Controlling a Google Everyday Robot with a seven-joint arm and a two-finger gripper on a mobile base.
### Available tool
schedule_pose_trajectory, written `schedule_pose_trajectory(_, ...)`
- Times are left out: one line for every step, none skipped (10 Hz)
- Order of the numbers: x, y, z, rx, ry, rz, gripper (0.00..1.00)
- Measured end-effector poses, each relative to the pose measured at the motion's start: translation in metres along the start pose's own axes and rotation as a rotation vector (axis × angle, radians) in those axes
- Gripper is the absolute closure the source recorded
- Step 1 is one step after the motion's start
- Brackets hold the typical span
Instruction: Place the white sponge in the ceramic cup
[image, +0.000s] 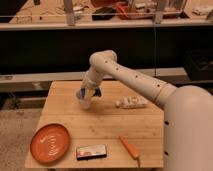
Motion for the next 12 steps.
schedule_pose_trajectory(0.0001, -0.0001, 0.0000, -0.001, -0.001, -0.002, 0.94)
schedule_pose_trajectory(0.0003, -0.0001, 0.0002, -0.001, -0.001, -0.003, 0.94)
schedule_pose_trajectory(0.0002, -0.0001, 0.0002, -0.002, -0.001, -0.004, 0.94)
schedule_pose_trajectory(0.0003, -0.0001, 0.0002, -0.002, -0.001, -0.006, 0.94)
schedule_pose_trajectory(0.0003, -0.0001, 0.0002, -0.003, -0.002, -0.008, 0.94)
schedule_pose_trajectory(0.0005, 0.0000, 0.0005, -0.004, -0.003, -0.009, 0.94)
schedule_pose_trajectory(0.0005, -0.0001, 0.0004, -0.004, -0.003, -0.011, 0.94)
schedule_pose_trajectory(0.0007, -0.0001, 0.0002, -0.005, -0.004, -0.013, 0.94)
schedule_pose_trajectory(0.0008, 0.0000, 0.0005, -0.006, -0.005, -0.014, 0.94)
schedule_pose_trajectory(0.0009, -0.0001, 0.0003, -0.006, -0.006, -0.016, 0.94)
schedule_pose_trajectory(0.0010, -0.0001, 0.0003, -0.007, -0.006, -0.017, 0.94)
schedule_pose_trajectory(0.0009, -0.0002, 0.0003, -0.007, -0.006, -0.018, 0.94)
